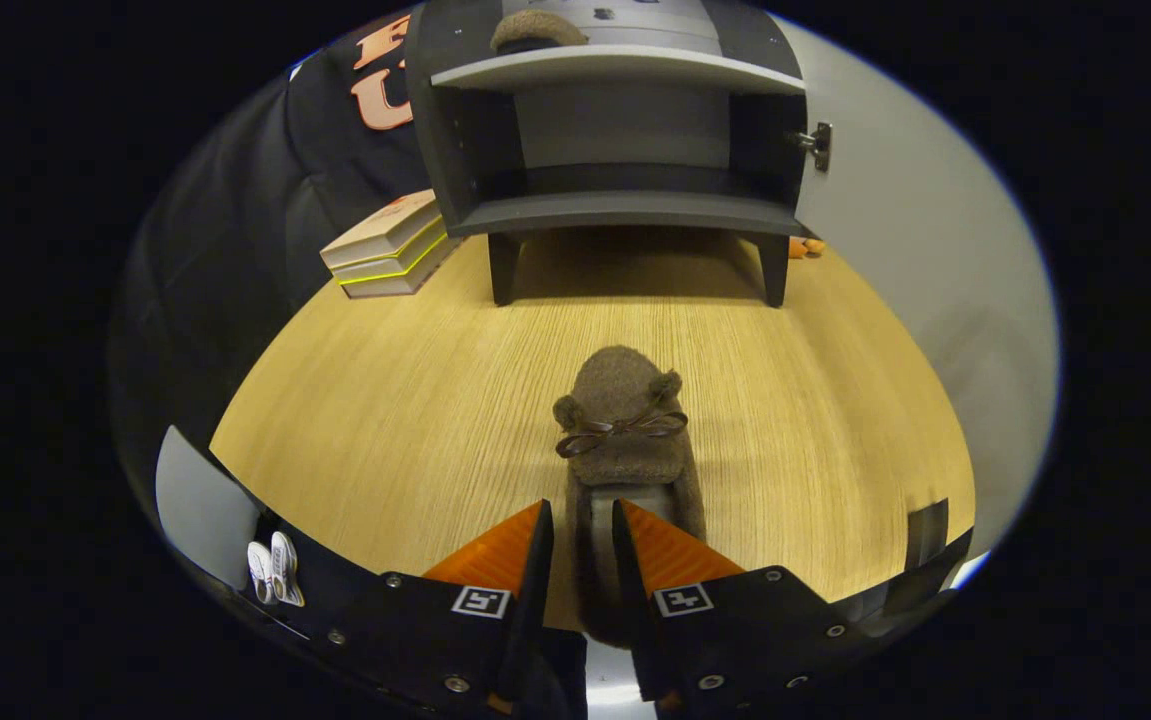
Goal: Open the shoe cabinet door, grab the shoes and put them into the shoe cabinet, then close the shoe cabinet door.
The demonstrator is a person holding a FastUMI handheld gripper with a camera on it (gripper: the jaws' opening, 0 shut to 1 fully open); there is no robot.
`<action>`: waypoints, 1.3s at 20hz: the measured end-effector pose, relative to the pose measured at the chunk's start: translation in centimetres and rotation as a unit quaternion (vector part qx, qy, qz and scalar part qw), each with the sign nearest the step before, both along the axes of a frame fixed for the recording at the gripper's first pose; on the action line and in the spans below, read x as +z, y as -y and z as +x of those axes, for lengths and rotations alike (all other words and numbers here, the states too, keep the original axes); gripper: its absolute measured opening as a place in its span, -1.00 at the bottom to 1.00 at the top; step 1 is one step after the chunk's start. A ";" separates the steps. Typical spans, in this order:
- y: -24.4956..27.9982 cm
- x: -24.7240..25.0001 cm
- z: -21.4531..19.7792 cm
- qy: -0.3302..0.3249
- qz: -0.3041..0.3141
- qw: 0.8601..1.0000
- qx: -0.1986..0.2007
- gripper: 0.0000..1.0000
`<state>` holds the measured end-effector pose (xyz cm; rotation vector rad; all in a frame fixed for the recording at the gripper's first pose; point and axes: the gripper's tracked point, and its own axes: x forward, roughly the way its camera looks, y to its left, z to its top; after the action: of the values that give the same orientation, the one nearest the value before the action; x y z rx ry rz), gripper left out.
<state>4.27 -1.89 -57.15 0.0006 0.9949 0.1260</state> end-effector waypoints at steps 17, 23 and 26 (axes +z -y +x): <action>-0.8 -3.4 4.8 0.004 0.013 1.000 0.004 -0.90; -0.1 0.8 6.7 0.038 0.022 0.999 -0.001 -0.92; 0.1 5.0 7.9 0.074 0.019 0.997 -0.004 -0.92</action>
<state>12.14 -1.98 -52.11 0.0295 0.8453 0.1356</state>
